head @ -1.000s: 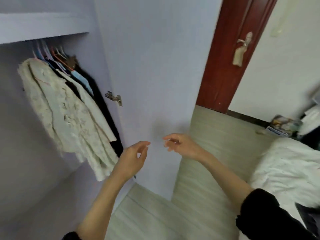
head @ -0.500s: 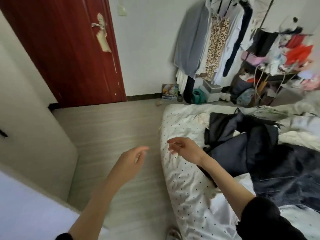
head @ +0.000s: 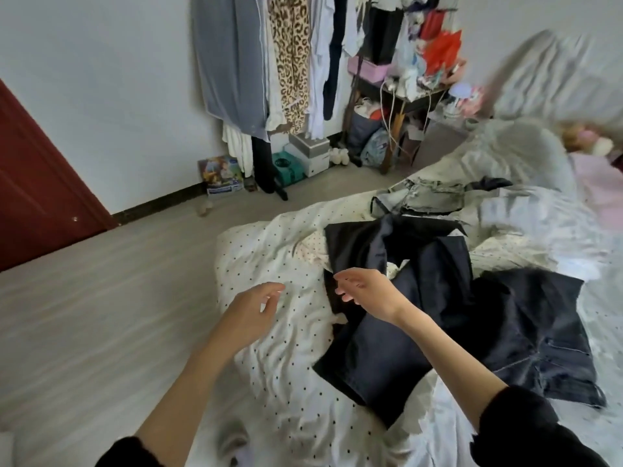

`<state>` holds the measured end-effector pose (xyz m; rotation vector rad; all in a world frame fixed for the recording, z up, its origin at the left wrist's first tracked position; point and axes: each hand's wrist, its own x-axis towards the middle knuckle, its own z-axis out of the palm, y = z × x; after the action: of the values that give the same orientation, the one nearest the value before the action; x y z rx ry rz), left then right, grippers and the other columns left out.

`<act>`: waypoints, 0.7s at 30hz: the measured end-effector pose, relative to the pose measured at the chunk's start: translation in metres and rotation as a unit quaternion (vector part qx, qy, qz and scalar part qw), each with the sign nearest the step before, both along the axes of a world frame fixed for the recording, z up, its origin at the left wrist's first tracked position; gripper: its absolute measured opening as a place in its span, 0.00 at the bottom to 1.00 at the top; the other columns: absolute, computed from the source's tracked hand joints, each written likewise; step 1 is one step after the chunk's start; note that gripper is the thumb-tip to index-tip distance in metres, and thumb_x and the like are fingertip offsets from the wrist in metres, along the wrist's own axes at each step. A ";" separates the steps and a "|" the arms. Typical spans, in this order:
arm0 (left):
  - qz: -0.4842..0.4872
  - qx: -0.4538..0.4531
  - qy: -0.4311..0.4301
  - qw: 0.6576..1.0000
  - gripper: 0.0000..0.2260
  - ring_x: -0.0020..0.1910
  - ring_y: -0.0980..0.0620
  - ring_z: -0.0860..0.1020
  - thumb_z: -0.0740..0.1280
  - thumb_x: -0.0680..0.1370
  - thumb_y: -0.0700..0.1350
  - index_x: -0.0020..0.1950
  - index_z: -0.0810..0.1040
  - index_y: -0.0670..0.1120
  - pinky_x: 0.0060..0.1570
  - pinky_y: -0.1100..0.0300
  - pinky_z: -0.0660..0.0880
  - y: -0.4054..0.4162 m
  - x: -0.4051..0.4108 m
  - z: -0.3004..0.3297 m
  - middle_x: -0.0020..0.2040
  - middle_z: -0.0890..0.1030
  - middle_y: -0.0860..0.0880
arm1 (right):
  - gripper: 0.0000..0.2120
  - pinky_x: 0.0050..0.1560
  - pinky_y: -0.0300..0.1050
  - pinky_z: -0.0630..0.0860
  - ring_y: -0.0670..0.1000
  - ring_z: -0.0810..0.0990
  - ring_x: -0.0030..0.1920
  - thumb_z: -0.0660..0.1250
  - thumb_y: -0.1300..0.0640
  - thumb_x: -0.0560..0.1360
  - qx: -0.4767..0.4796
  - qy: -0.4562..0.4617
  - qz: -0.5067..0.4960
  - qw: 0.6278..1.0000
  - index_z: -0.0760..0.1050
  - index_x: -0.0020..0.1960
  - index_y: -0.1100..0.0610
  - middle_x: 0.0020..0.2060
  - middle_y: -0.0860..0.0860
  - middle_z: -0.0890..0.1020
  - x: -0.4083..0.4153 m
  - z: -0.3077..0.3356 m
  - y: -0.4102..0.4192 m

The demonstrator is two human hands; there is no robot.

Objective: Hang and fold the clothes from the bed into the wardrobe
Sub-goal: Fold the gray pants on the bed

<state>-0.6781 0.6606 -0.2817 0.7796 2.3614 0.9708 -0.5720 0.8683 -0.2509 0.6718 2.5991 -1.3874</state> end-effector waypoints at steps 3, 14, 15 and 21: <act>-0.056 -0.015 -0.014 0.998 0.14 0.61 0.55 0.75 0.57 0.81 0.44 0.65 0.74 0.51 0.56 0.67 0.67 0.031 -0.068 -0.020 0.60 0.77 0.53 | 0.13 0.44 0.31 0.72 0.50 0.81 0.47 0.59 0.57 0.80 0.010 -0.011 -0.048 0.999 0.75 0.62 0.58 0.49 0.52 0.83 -0.047 -0.012 0.022; -0.272 -0.076 -0.002 0.959 0.17 0.66 0.54 0.70 0.54 0.82 0.43 0.70 0.69 0.49 0.59 0.66 0.65 0.154 -0.280 -0.055 0.68 0.71 0.51 | 0.14 0.51 0.37 0.74 0.48 0.81 0.47 0.58 0.57 0.80 0.004 -0.066 -0.283 0.957 0.74 0.63 0.58 0.49 0.52 0.83 -0.188 -0.040 0.093; -0.291 -0.070 0.008 0.954 0.17 0.66 0.54 0.70 0.54 0.82 0.43 0.70 0.68 0.49 0.59 0.66 0.64 0.168 -0.289 -0.056 0.69 0.70 0.51 | 0.14 0.53 0.40 0.74 0.49 0.81 0.48 0.58 0.57 0.81 0.006 -0.070 -0.296 0.953 0.74 0.64 0.58 0.50 0.52 0.82 -0.193 -0.040 0.101; -0.357 -0.054 0.041 0.932 0.19 0.73 0.52 0.61 0.54 0.82 0.41 0.74 0.63 0.47 0.68 0.61 0.59 0.250 -0.321 -0.086 0.74 0.63 0.48 | 0.15 0.56 0.42 0.72 0.53 0.78 0.57 0.58 0.56 0.80 0.038 -0.095 -0.355 0.929 0.73 0.65 0.55 0.53 0.54 0.81 -0.215 -0.061 0.163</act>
<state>-0.9992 0.9103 -0.3680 1.5046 1.9119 0.4917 -0.7868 1.0317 -0.3116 1.7883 2.3459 -1.2629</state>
